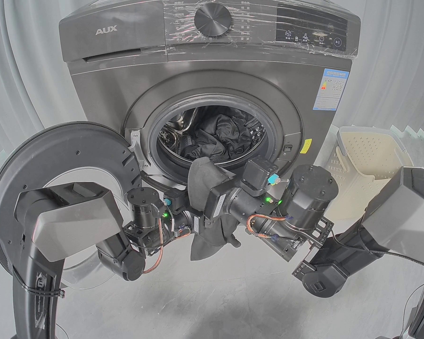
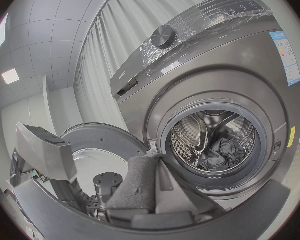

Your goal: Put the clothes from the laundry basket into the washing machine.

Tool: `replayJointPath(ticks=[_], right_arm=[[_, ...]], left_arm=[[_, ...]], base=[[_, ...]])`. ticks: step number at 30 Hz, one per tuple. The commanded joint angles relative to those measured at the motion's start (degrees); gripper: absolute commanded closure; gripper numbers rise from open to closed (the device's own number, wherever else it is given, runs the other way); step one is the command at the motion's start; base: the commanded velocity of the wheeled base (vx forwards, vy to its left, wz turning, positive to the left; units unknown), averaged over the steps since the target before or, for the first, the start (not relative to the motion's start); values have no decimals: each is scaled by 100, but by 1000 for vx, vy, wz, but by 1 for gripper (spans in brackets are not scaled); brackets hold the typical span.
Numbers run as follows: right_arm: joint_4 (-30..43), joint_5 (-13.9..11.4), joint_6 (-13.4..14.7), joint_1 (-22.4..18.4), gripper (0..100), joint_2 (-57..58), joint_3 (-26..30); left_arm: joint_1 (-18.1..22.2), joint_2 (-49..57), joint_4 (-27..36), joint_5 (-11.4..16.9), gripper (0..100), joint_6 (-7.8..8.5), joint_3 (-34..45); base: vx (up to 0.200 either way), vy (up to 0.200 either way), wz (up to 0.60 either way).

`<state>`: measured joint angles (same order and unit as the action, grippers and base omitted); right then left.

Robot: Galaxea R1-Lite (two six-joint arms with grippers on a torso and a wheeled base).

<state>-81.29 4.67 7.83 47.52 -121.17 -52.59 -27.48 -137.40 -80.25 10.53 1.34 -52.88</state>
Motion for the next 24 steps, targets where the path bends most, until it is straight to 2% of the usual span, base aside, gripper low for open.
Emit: replayJointPath(ticks=[1,9,12,15,18,23,24], right_arm=[[-19,-1,0,-32,100,68,91],[52,16,0,-305,100,112,293],[113,43,-115,-524,100,173,1031],[95,52,-132,-639,100,94,1374],[25,52,-132,-735,100,-73,1418],[16,60,-159,-797,100,-161,1418],[16,60,-159,-797,0,-170,1409]], left_arm=[[181,-296,45,-227,100,24,-346],[252,-235,-26,-359,100,-46,-425],[260,-164,-78,-500,100,-55,-469],[225,91,-105,-535,100,-64,-389],[181,302,-114,-544,100,-117,-266],[129,732,-166,-544,100,-117,147],[120,794,-228,-544,100,-125,226]], base=[[0,0,0],[0,0,0],[0,0,0],[0,0,0],[0,0,0],[0,0,0],[0,0,0]])
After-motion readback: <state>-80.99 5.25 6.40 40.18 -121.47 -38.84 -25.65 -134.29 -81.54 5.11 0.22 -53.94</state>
